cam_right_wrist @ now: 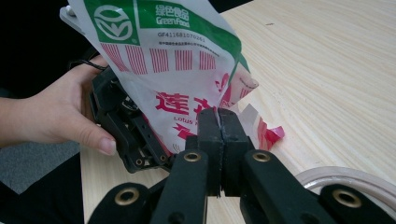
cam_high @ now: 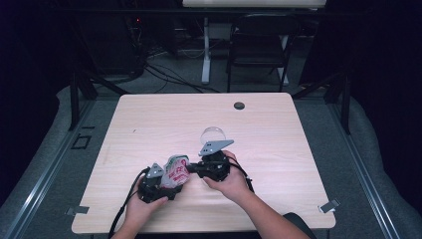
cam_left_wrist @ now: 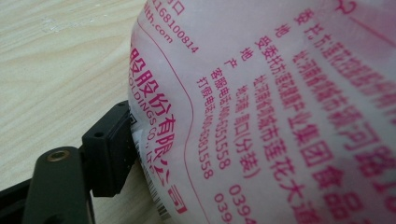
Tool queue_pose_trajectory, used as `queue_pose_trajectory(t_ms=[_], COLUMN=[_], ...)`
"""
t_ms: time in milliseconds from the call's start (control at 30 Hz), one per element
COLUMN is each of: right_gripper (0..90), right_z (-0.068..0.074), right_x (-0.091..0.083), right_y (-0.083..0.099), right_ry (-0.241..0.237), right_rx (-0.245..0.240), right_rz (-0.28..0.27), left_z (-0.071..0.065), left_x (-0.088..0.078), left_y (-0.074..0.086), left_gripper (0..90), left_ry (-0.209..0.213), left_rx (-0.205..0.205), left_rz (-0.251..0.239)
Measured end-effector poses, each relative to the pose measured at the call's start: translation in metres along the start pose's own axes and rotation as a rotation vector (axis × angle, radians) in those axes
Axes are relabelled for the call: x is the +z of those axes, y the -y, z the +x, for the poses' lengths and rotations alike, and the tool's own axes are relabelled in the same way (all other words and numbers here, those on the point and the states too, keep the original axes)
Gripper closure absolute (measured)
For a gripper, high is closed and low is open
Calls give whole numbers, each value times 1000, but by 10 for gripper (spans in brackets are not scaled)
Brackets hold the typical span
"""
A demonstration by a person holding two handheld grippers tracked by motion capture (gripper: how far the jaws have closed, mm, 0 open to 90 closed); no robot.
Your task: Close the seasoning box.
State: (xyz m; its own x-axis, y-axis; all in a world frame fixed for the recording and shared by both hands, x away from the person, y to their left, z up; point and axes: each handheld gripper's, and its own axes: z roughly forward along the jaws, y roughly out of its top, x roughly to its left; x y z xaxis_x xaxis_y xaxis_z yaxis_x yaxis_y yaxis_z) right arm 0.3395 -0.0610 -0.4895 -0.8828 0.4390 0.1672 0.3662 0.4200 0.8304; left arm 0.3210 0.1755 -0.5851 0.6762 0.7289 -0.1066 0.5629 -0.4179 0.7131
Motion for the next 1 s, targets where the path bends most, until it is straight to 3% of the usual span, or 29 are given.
queue_pose_trajectory(t_ms=[167,500,1000], right_gripper=[896,896,893], right_z=[1,1,2], right_x=[1,2,3], right_y=[1,1,1], right_ry=[10,13,11], right_rx=[-10,-11,-17], right_rz=[12,17,21], left_z=[-1,-4,-6], left_x=[4,5,7], left_y=[0,0,0], left_gripper=[234,230,177], left_ry=[-27,-51,-51], left_rx=[44,73,75], left_rz=[-10,8,12])
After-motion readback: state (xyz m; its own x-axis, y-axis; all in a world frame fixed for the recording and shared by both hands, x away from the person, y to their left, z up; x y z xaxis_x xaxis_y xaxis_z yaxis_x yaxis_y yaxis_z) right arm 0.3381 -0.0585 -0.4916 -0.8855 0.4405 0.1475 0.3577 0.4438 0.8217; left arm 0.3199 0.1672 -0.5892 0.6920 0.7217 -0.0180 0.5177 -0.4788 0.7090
